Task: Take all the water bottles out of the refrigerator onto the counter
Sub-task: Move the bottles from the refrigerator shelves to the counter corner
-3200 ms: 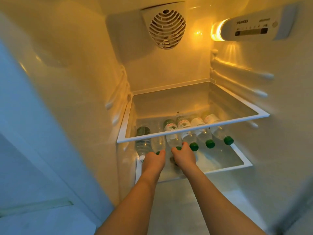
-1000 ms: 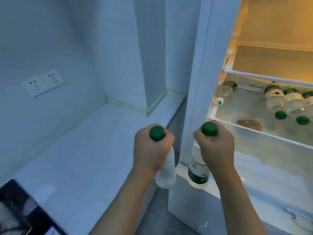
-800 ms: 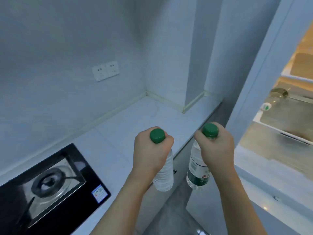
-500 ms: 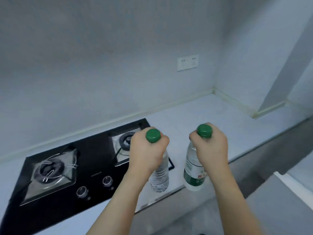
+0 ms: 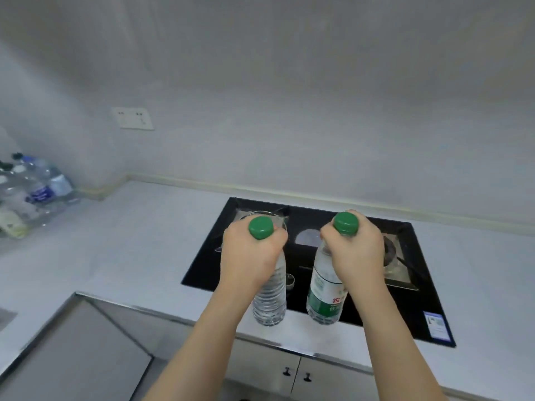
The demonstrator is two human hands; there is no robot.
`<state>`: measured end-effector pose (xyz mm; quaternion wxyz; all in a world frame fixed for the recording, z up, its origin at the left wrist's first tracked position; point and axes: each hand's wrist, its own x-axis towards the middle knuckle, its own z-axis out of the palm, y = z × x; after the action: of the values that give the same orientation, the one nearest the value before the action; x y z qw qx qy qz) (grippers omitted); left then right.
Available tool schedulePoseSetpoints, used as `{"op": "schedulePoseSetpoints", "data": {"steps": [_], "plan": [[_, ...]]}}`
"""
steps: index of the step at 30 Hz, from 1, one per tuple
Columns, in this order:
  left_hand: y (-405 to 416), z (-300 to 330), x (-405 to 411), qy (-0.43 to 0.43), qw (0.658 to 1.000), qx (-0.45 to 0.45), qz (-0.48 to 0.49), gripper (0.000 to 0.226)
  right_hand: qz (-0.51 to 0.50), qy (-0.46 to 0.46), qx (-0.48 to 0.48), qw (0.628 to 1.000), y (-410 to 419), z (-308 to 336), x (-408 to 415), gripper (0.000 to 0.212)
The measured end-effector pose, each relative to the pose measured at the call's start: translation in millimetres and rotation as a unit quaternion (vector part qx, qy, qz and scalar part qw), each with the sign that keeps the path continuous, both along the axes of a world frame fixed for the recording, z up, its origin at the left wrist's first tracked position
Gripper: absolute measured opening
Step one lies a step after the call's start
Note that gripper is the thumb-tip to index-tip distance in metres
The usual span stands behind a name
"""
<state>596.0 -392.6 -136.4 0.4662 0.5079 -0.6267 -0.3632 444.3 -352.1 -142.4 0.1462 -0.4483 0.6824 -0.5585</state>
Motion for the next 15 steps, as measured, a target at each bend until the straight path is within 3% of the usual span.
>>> {"op": "schedulePoseSetpoints", "data": {"steps": [7,15], "plan": [[-39,-3,67,0.005,0.998,0.014,0.069,0.035,0.085,-0.011,-0.012,0.996,-66,-3,64,0.012],[-113,-3,134,-0.007,0.994,0.026,0.104,0.034,0.106,-0.028,-0.011,0.994,-151,0,125,0.013]]}}
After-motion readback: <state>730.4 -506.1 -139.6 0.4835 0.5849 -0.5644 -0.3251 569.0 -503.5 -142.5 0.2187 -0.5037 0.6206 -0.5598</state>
